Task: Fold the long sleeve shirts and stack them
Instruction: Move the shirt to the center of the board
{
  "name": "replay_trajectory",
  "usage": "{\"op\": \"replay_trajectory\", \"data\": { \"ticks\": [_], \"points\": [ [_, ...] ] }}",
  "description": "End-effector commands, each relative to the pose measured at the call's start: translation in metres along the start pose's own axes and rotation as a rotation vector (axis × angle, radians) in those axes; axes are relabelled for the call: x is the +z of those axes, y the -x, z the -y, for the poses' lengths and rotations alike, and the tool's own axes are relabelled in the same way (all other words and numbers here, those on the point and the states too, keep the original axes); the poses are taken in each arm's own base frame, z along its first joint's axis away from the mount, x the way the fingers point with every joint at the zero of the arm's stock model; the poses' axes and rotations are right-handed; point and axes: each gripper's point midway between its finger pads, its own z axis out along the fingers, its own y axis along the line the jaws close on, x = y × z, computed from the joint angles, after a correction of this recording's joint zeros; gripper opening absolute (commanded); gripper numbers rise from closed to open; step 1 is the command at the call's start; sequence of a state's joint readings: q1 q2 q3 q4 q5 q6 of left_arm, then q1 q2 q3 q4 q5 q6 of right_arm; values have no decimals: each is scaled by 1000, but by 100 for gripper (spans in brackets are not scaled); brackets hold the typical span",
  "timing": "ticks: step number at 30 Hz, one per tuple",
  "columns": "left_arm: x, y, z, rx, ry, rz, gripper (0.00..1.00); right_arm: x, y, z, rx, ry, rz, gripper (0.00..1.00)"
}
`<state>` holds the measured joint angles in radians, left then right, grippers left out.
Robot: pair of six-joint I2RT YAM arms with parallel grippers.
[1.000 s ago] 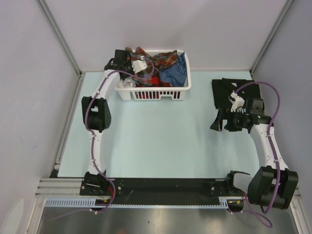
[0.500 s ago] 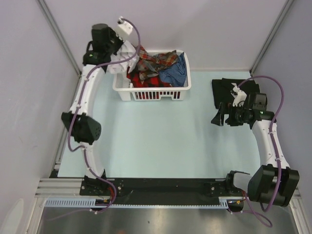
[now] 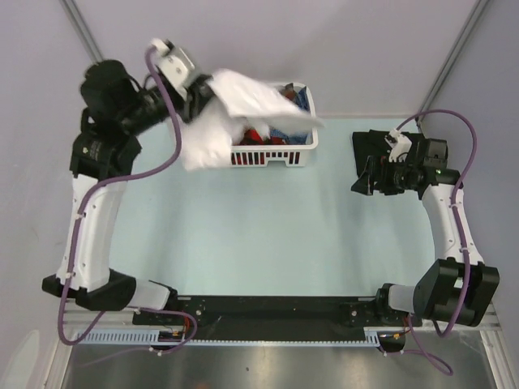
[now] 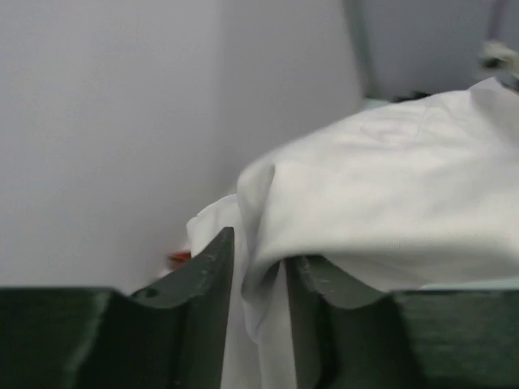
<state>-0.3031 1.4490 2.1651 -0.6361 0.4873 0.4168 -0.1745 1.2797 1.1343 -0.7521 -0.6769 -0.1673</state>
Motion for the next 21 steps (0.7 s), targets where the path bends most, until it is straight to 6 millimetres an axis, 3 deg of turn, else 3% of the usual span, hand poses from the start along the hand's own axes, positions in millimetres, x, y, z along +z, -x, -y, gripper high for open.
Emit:
{"op": "replay_trajectory", "data": {
  "ticks": [1, 2, 3, 4, 5, 7, 8, 9, 10, 12, 13, 14, 15, 16, 19, 21],
  "points": [
    [7, -88, 112, -248, -392, -186, 62, -5, 9, -6, -35, 36, 11, 100],
    [-2, -113, 135, -278, -463, -234, 88, -4, 8, -7, -37, 40, 5, 100],
    [-8, -130, 143, -300, -466, -282, 99, -4, 8, -8, -46, 42, 0, 100],
    [-12, -147, 141, -315, -434, -321, 99, -4, 4, -9, -40, 46, -20, 100],
    [-27, -178, 152, -369, -426, -383, 99, -3, 2, -9, -59, 49, -33, 100],
    [-43, -209, 162, -393, -440, -420, 99, 1, -7, -14, -84, 50, -71, 100],
    [-61, -241, 179, -350, -471, -478, 99, 2, -8, -15, -115, 48, -79, 100],
    [-71, -260, 188, -330, -477, -522, 99, 8, -14, -25, -148, 72, -108, 100],
    [-90, -290, 211, -357, -522, -586, 99, 11, -19, -27, -170, 72, -126, 100],
    [-111, -307, 233, -309, -604, -597, 99, 20, -27, -34, -212, 89, -162, 100],
    [-118, -313, 245, -317, -641, -590, 99, 28, -34, -49, -257, 125, -192, 100],
    [-133, -333, 264, -330, -681, -616, 99, 32, -38, -54, -272, 139, -208, 100],
    [-131, -337, 266, -302, -674, -586, 99, 37, -41, -57, -289, 155, -225, 100],
    [-133, -348, 268, -284, -654, -603, 100, 44, -49, -67, -324, 181, -253, 100],
    [-142, -384, 288, -203, -692, -666, 99, 60, -65, -74, -386, 181, -325, 100],
    [-140, -391, 296, -162, -720, -678, 99, 72, -76, -77, -408, 183, -355, 100]
  ]
}}
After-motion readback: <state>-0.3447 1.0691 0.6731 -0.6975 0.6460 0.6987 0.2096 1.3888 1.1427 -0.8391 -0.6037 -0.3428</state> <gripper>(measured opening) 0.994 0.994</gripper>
